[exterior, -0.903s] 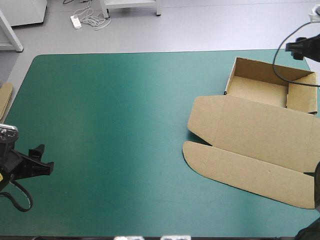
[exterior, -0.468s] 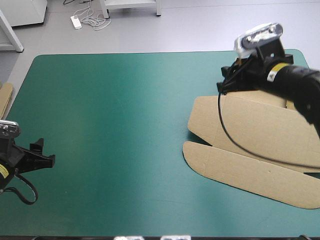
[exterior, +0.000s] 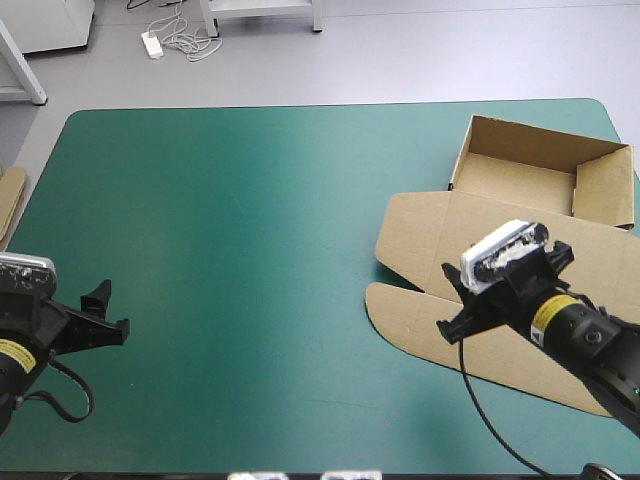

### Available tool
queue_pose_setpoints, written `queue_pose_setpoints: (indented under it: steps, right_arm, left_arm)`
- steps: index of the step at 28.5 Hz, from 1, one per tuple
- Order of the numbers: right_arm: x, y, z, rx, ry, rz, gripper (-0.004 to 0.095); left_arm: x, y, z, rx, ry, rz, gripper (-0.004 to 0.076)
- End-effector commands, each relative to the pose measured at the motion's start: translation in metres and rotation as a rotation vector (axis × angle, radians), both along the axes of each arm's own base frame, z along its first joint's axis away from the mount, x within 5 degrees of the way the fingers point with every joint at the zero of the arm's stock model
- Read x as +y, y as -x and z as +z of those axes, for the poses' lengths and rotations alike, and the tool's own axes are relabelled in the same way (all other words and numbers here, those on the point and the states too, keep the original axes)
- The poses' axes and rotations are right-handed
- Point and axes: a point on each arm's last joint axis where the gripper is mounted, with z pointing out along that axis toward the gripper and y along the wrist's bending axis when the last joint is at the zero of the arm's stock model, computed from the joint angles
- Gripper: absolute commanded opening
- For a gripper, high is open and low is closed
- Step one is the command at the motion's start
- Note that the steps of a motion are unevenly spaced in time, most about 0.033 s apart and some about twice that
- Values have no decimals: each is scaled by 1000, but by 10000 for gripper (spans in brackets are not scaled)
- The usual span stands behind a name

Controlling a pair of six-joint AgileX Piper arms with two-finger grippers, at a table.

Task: Fold the box

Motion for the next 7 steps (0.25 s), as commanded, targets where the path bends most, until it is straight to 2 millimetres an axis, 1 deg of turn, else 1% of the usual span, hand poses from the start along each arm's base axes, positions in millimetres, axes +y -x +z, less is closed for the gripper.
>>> queue_pose_setpoints:
  steps: [1, 4, 5, 6, 7]
  right_arm:
    - [-12, 14, -4, -88, -38, 16, 414]
    - [-20, 22, -17, -89, -44, 9, 414]
    - [-26, 24, -21, -106, -43, -22, 414]
    - [-28, 24, -23, -117, -37, -38, 414]
    - [-32, 21, -24, -144, -24, -97, 414]
  left_arm:
    - [-1, 4, -9, -87, 26, -32, 475]
    - [-3, 11, -27, -84, 68, -62, 475]
    - [-5, 15, -35, -107, 107, -85, 475]
    - [-6, 16, -38, -117, 116, -92, 475]
    - [-6, 15, -43, -143, 120, -103, 475]
